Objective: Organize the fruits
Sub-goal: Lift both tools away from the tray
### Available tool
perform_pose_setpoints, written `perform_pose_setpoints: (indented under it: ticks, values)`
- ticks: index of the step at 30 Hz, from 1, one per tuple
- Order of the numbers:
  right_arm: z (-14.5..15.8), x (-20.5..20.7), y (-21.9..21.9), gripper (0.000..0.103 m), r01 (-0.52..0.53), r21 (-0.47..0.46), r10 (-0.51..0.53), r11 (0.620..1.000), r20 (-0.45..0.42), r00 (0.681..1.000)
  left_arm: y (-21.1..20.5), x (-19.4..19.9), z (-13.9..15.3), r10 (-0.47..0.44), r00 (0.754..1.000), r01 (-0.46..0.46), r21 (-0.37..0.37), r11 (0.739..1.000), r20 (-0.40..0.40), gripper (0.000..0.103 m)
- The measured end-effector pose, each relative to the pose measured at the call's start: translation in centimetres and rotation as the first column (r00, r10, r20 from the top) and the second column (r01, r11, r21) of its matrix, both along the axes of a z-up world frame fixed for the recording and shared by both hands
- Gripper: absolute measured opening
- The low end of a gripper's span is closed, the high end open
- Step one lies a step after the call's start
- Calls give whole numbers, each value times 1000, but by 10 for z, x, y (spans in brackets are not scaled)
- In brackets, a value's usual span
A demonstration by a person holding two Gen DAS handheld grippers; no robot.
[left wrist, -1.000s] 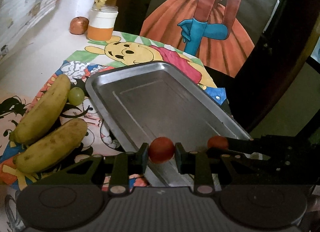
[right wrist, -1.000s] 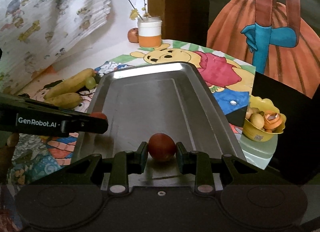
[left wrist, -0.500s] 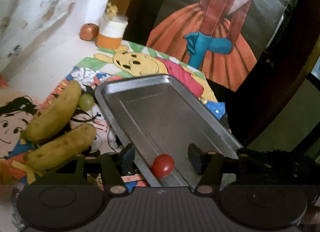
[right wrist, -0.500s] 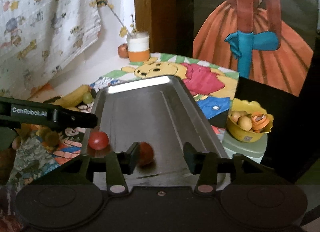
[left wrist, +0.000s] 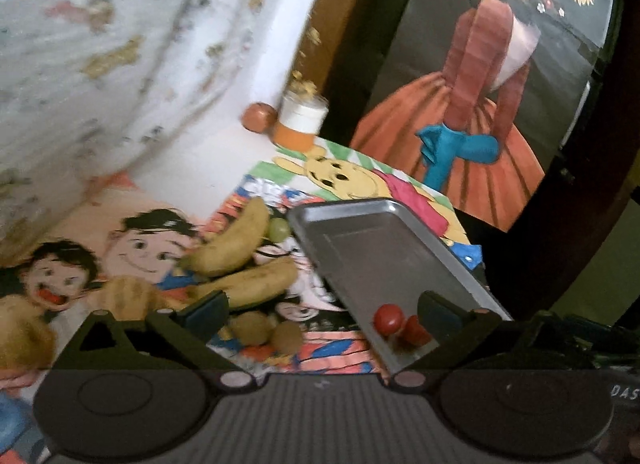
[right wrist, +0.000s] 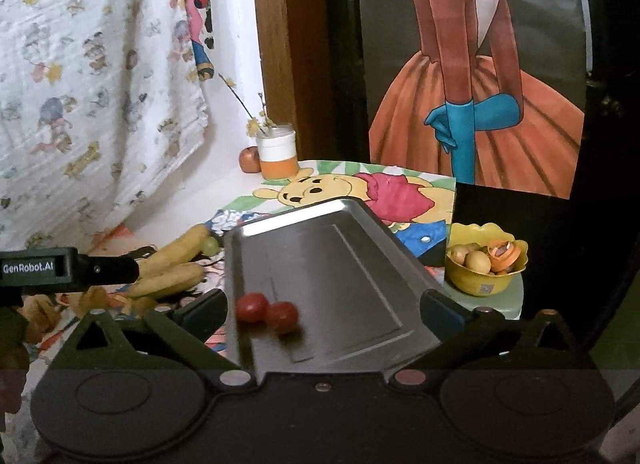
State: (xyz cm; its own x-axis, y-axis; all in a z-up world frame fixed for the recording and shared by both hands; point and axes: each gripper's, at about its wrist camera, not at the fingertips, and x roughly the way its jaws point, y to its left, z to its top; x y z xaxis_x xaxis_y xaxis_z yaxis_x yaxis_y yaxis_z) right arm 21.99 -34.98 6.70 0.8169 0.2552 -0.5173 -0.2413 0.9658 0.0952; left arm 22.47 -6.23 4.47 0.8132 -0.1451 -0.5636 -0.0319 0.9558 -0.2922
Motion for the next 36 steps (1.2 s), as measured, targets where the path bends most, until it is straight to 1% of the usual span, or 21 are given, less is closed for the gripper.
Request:
perform_pose_setpoints:
  ticks: [4,9,16,20,28,31,36]
  values:
    - [2,-22,11,102,-2,0,2,1000,4,1000,6,-20,4,9,1000,-10,35,999,10,103]
    - [4,-51,22,102,8,-9,-8,1000,-11,1000,8,-48,6,-11,1000,9,88,996,14,103]
    - [1,-83,36,102,23,13,-22,1000,-69,997,15,-85,7,-34,999,37,146,989,-24,103]
    - [-3,-96,48,102,24,7,-23,1000,-98,995,26,-101,6,-12,999,19,145,989,-51,103]
    - [-15,-112,73,102,-25,-50,17,998,-164,986,52,-117,-8,56,987,-35,135,990,-151,103]
    - [-21,-114,84,102,-49,-35,41,998,-200,979,59,-120,-12,67,982,-43,142,989,-174,103]
    - [-29,-111,98,102,-55,-7,52,998,-254,966,66,-121,-16,78,974,-46,153,987,-212,103]
